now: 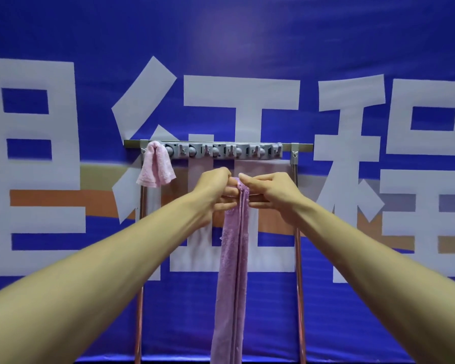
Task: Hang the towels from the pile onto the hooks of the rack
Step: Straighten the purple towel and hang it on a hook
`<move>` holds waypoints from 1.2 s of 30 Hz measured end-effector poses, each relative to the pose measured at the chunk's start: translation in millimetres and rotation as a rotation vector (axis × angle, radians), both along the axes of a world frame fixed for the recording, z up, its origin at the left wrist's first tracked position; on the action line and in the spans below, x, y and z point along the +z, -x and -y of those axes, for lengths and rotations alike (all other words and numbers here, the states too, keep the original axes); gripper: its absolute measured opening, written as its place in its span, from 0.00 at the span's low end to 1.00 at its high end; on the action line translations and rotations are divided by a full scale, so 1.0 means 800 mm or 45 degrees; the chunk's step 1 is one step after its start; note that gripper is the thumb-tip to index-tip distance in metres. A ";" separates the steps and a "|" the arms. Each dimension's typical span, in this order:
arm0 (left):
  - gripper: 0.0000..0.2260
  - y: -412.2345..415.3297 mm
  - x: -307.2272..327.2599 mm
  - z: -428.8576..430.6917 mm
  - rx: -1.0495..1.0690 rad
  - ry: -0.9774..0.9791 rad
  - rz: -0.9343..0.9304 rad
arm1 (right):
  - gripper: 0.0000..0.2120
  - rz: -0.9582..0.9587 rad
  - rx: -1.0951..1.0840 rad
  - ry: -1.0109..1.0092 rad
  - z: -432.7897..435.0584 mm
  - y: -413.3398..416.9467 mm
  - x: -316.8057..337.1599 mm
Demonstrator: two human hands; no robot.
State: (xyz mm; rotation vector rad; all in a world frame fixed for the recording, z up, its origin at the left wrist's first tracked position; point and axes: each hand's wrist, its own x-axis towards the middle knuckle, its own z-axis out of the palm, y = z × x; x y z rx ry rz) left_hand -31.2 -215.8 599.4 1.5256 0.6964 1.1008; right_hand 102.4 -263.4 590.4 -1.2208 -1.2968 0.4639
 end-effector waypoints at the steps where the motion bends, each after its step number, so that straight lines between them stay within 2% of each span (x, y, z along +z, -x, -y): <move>1: 0.14 0.001 -0.002 0.001 -0.016 -0.021 -0.020 | 0.15 0.050 -0.040 -0.001 -0.002 0.000 -0.001; 3: 0.17 0.000 -0.006 0.001 -0.033 -0.127 -0.076 | 0.15 0.149 -0.154 -0.034 -0.009 -0.002 0.001; 7: 0.20 0.000 -0.018 -0.008 -0.096 -0.247 -0.110 | 0.10 0.082 -0.185 -0.097 -0.016 -0.007 -0.001; 9: 0.18 0.002 -0.023 -0.017 -0.056 -0.268 -0.140 | 0.08 0.121 -0.190 -0.062 -0.019 -0.009 -0.007; 12: 0.10 0.006 -0.043 -0.037 0.105 -0.349 -0.149 | 0.09 0.181 -0.121 -0.010 -0.028 -0.018 -0.027; 15: 0.19 0.012 -0.075 -0.059 0.108 -0.357 -0.185 | 0.09 0.177 0.017 -0.015 -0.034 -0.026 -0.050; 17: 0.21 0.014 -0.090 -0.066 -0.056 -0.299 -0.209 | 0.09 0.143 0.064 -0.056 -0.039 -0.028 -0.056; 19: 0.15 0.013 -0.101 -0.069 -0.141 -0.290 -0.170 | 0.09 0.092 0.044 -0.099 -0.046 -0.029 -0.059; 22: 0.09 0.005 -0.097 -0.071 -0.069 -0.356 -0.126 | 0.09 0.038 -0.072 -0.143 -0.057 -0.027 -0.059; 26: 0.09 -0.014 -0.035 -0.078 0.057 -0.627 -0.241 | 0.09 -0.110 -0.231 -0.308 -0.060 -0.031 -0.022; 29: 0.10 -0.029 0.004 -0.066 0.077 -0.657 -0.177 | 0.12 -0.219 -0.323 -0.374 -0.060 -0.037 0.008; 32: 0.11 -0.040 -0.007 -0.069 0.120 -0.668 -0.172 | 0.15 -0.271 -0.381 -0.317 -0.068 -0.036 -0.008; 36: 0.13 -0.042 -0.023 -0.082 0.142 -0.583 -0.103 | 0.18 -0.343 -0.138 -0.198 -0.059 -0.031 -0.043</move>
